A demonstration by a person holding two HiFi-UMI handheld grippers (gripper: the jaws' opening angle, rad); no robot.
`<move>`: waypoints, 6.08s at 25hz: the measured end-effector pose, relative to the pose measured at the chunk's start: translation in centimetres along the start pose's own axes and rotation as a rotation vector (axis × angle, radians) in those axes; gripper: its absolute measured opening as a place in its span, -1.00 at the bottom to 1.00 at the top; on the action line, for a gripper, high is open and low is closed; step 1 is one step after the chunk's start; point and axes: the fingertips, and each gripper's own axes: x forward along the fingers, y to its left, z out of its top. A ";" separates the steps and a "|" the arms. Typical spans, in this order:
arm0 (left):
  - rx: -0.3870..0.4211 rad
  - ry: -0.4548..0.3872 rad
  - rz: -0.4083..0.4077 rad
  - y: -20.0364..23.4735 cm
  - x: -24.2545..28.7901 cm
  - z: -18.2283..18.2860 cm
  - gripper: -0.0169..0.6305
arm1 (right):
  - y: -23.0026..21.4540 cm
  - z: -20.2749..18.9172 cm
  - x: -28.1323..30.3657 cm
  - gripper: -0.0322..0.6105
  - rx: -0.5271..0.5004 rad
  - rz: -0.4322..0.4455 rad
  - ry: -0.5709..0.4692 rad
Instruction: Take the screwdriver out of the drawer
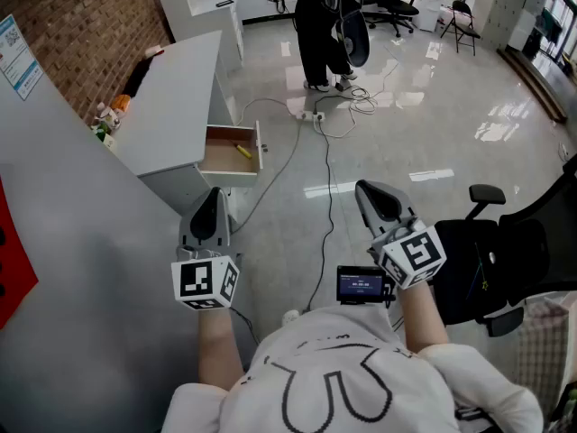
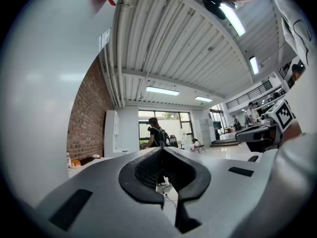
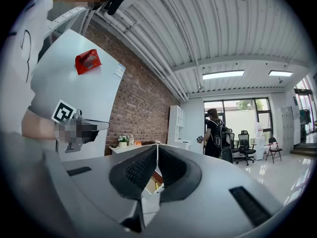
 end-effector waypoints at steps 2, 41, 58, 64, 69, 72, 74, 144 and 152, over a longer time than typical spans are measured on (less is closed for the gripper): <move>-0.005 0.002 0.004 -0.6 0.4 -0.3 -0.91 | -0.8 -0.4 -0.3 -0.83 0.005 -0.006 -0.001; -0.064 0.028 0.078 4.4 21.9 -5.1 -0.91 | -15.6 -4.3 16.9 -0.83 0.018 0.046 0.021; -0.117 0.077 0.059 16.8 38.0 -10.2 -0.90 | -20.0 -6.7 37.0 -0.83 0.034 0.039 0.080; -0.118 0.121 0.049 17.4 39.4 -12.2 -0.90 | -20.8 -8.4 39.1 -0.83 0.061 0.041 0.112; -0.129 0.144 0.089 18.7 40.6 -13.4 -0.90 | -21.8 -9.7 41.2 -0.83 0.083 0.063 0.128; -0.130 0.155 0.123 19.6 41.6 -13.9 -0.90 | -22.7 -10.4 43.1 -0.83 0.094 0.092 0.133; -0.131 0.161 0.150 20.1 42.6 -14.2 -0.91 | -23.5 -10.7 44.7 -0.83 0.097 0.115 0.134; -0.370 0.566 0.568 28.7 54.4 -40.0 -0.91 | -28.5 -31.8 74.8 -0.83 0.098 0.605 0.483; -0.459 0.674 0.579 27.7 53.7 -48.1 -0.91 | -26.0 -39.5 76.8 -0.83 0.122 0.668 0.556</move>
